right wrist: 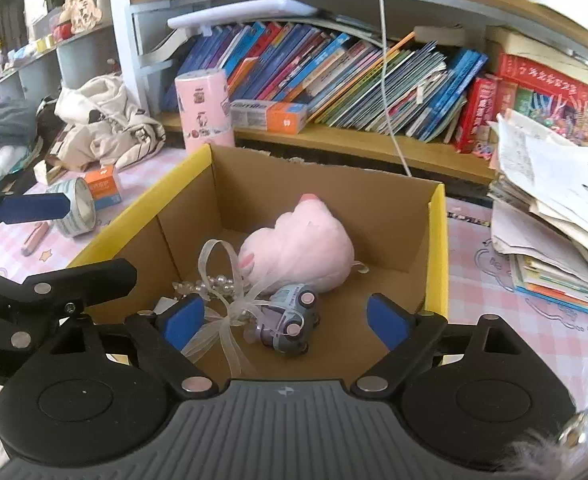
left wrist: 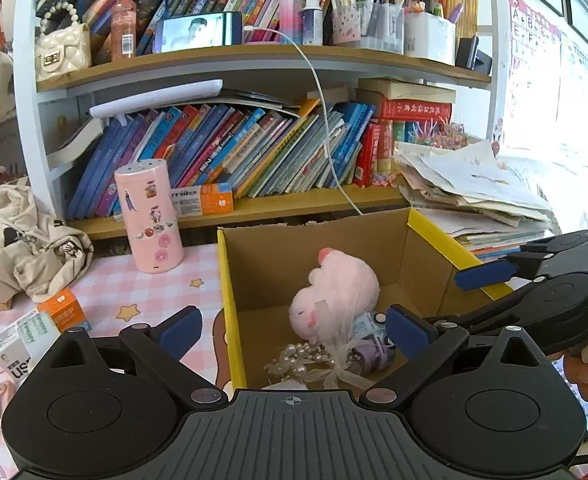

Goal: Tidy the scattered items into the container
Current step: 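Raise both open grippers up and away from the yellow box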

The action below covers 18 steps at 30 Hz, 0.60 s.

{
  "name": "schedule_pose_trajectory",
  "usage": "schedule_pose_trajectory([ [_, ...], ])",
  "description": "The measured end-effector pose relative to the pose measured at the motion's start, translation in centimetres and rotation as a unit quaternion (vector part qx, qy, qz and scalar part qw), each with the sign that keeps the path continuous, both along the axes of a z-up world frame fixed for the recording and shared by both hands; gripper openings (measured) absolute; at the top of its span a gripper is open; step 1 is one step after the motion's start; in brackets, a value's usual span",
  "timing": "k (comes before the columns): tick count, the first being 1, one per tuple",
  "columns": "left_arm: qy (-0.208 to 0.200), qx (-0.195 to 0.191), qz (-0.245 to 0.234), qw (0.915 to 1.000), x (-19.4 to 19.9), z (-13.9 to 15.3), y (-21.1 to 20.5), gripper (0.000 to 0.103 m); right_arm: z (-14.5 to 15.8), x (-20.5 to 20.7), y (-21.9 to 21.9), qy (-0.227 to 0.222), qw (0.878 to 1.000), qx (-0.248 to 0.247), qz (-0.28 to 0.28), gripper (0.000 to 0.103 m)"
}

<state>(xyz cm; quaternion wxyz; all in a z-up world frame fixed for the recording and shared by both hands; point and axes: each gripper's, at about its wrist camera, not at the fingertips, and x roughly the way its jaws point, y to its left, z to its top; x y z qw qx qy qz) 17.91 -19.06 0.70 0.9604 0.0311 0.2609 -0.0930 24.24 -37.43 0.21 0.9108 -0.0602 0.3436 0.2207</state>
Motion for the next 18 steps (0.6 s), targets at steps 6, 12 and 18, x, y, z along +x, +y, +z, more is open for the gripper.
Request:
schedule_pose_trajectory([
  [6,-0.007,-0.012,0.004,0.9999,-1.2,0.1,0.6,0.101,0.6,-2.1,0.2,-0.036,0.999,-0.006,-0.034,0.094],
  [12,-0.016,-0.030,-0.004,0.9994,-2.3,0.3,1.9,0.103,1.1,-4.7,0.6,-0.058,0.996,-0.005,-0.070,0.096],
  [18,-0.018,-0.036,-0.019,0.9990,-3.7,0.3,3.5,0.103,1.3,-7.1,2.1,-0.069,0.993,-0.015,-0.095,0.097],
])
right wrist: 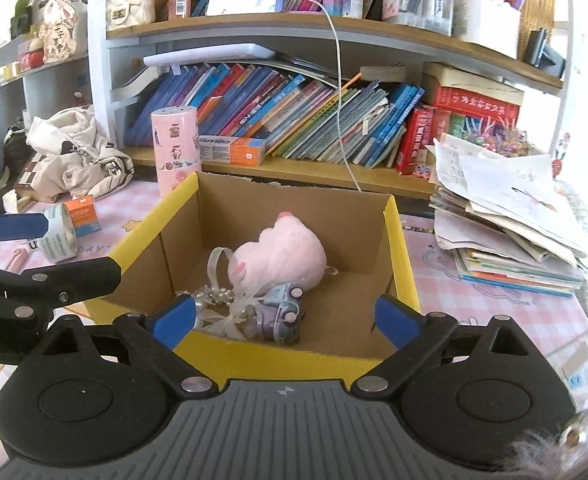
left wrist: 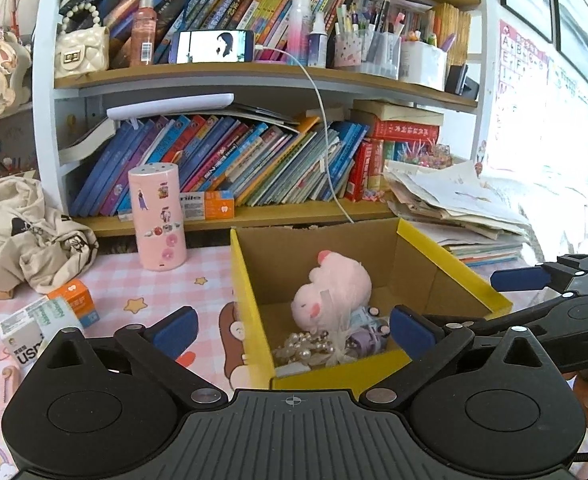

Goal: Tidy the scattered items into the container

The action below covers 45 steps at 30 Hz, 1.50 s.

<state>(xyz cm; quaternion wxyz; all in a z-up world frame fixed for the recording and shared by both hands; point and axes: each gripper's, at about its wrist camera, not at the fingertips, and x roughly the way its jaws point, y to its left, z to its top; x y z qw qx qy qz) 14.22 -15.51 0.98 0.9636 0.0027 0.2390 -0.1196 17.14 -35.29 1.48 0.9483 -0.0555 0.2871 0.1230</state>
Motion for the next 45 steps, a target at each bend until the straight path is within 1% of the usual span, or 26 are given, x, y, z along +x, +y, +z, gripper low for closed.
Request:
schedule_pose_trajectory([
  [8,0.009,-0.005,-0.010,0.9999,-2.7,-0.2,3.1,0.103,-0.2,-3.7,3.0,0.005,1.000,-0.011,-0.023,0.099],
  [15,0.029,0.001,-0.015,0.9995,-4.6,-0.8,5.8,0.103,-1.3,-6.5,5.5,0.025,0.998,-0.027,-0.045,0.100],
  [24,0.043,0.018,-0.013,0.9988,-6.7,-1.1,8.8,0.103,-2.3,-8.5,8.4,0.057,0.997,-0.013,-0.053,0.100],
  [33,0.059,0.026,0.007,0.9979,-8.5,-1.5,11.9,0.103,-2.8,-10.0,11.4,0.069,0.997,-0.009,-0.041,0.100],
  [40,0.069,0.031,0.022,0.9969,-9.7,-1.8,14.1,0.103,-3.0,-10.7,14.1,0.073,0.997,-0.013,-0.019,0.100],
  [45,0.070,0.028,0.038,0.9964,-10.5,-1.8,15.6,0.103,-3.1,-11.0,16.0,0.077,0.997,-0.019,0.001,0.100],
])
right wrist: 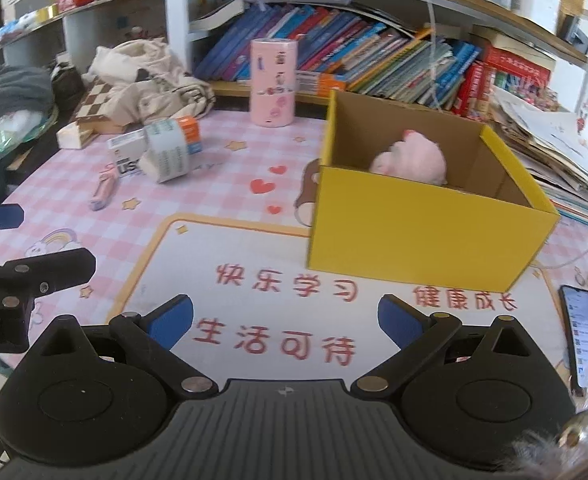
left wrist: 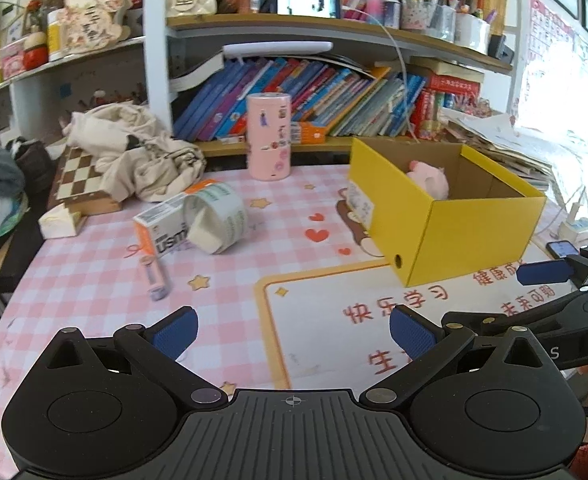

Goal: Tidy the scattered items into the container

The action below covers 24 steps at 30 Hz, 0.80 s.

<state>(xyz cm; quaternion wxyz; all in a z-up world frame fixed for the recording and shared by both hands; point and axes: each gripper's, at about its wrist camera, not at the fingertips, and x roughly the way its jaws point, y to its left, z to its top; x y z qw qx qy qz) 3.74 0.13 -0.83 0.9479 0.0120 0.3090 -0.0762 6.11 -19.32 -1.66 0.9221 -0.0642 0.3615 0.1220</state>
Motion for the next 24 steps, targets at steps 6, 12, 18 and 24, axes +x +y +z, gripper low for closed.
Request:
schedule_pose_trajectory([
  [6,0.001,-0.008,0.022,0.9997,-0.4,0.0,1.9,0.103,0.0,-0.2,2.1,-0.001,1.000,-0.009,0.026,0.100],
  [12,0.004,-0.014,0.036,0.9992,-0.6,-0.3,3.3,0.103,0.0,-0.2,3.5,-0.002,0.999,-0.017,0.040,0.100],
  [18,0.004,-0.017,0.046,0.9988,-0.7,-0.4,4.2,0.103,0.1,-0.1,4.6,-0.005,0.999,-0.024,0.049,0.100],
  [24,0.000,-0.014,0.048,0.9987,-0.7,-0.3,5.0,0.103,0.1,0.1,5.7,-0.006,0.998,-0.029,0.060,0.100],
])
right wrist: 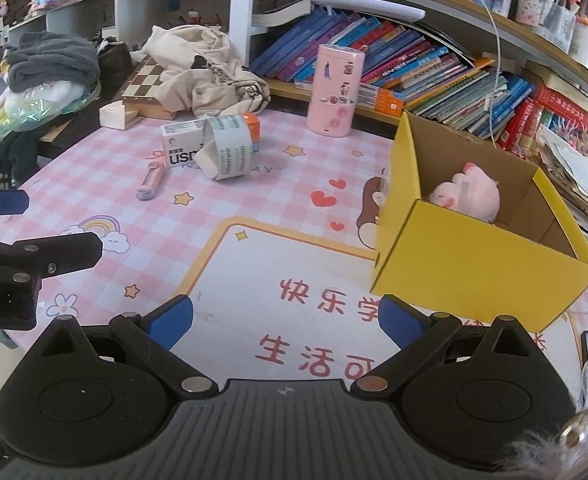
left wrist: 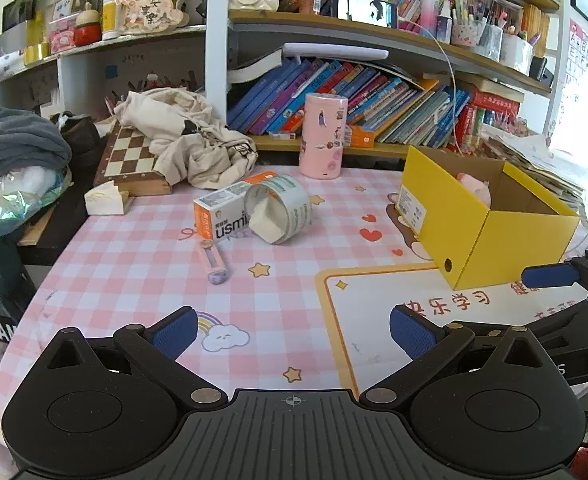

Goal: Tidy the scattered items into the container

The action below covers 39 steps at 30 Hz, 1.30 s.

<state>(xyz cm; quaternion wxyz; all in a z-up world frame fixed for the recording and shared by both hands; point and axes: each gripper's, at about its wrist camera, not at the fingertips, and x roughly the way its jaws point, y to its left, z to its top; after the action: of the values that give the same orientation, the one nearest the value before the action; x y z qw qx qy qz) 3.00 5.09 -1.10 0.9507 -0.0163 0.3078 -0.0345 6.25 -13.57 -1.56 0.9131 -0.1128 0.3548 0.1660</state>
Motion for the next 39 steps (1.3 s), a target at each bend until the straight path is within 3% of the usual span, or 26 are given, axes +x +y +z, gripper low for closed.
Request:
schedule_pose_trajectory([
  [18,0.016,-0.011,0.028,0.9994,0.5,-0.6,1.1,0.103,-0.4,1.0,1.8,0.012,0.999,-0.007,0.041,0.100],
  [28,0.030,-0.005,0.067,0.9973,2.4,-1.1,2.2,0.103,-0.8,3.8,3.5,0.022,0.996,-0.005,0.081,0.100],
  [39,0.057,-0.001,0.083,0.9949,5.4,-2.6,2.4,0.103,-2.2,6.8,3.7,0.051,0.995,-0.010,0.087,0.100],
])
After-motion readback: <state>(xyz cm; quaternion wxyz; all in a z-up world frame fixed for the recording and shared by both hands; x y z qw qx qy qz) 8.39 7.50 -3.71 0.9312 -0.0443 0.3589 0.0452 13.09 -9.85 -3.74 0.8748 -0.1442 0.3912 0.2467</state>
